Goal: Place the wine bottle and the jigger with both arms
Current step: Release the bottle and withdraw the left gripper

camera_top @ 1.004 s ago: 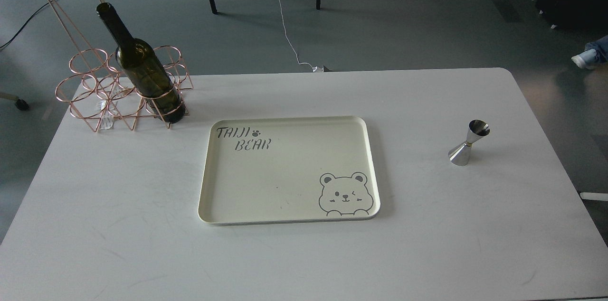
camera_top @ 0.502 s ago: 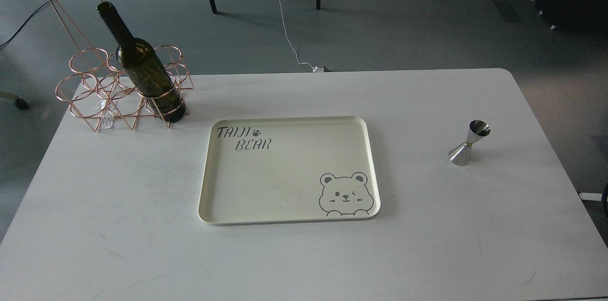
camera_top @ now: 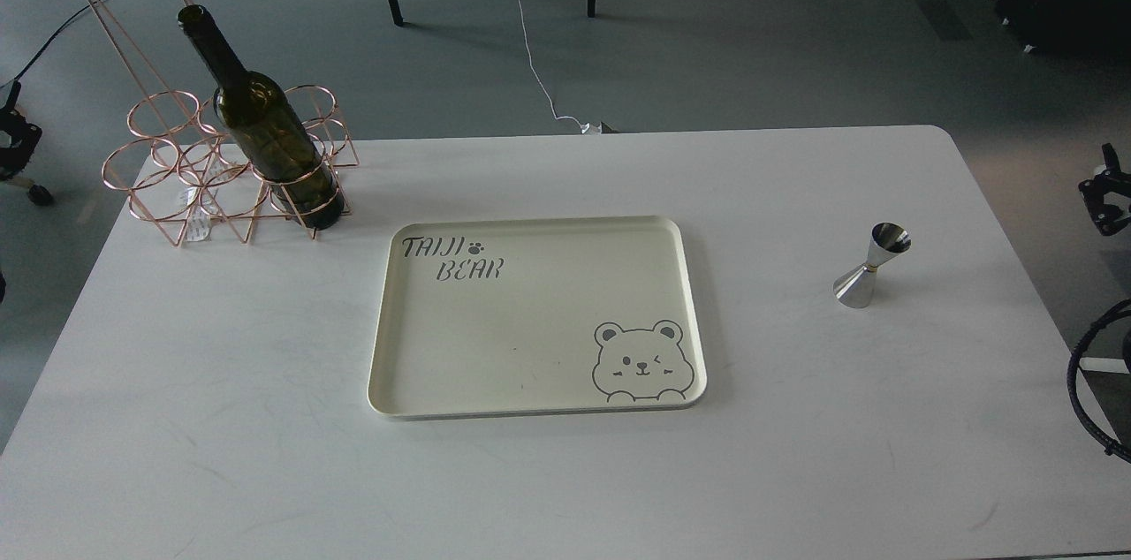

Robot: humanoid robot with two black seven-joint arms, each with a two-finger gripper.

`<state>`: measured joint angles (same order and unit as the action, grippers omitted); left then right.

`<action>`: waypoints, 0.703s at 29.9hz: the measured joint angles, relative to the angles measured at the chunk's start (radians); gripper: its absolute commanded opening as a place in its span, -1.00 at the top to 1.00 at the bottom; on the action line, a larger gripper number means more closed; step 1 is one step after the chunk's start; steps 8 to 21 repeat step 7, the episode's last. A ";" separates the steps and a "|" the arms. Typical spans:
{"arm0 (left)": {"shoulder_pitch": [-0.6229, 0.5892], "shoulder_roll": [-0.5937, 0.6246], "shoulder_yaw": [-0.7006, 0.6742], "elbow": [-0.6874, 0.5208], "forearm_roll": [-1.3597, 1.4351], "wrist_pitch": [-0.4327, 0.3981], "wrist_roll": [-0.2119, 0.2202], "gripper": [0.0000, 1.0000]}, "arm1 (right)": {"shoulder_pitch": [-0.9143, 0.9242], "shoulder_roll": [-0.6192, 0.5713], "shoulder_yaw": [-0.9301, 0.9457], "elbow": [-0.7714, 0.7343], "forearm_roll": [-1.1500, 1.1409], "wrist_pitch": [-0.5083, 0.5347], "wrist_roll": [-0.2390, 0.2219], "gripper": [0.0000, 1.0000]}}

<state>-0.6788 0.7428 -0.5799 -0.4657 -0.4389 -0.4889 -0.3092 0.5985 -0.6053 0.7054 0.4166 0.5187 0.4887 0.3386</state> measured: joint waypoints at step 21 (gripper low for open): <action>0.030 -0.047 -0.029 -0.001 0.000 0.000 0.001 -0.96 | 0.002 0.006 0.005 -0.005 -0.003 0.000 -0.002 -0.99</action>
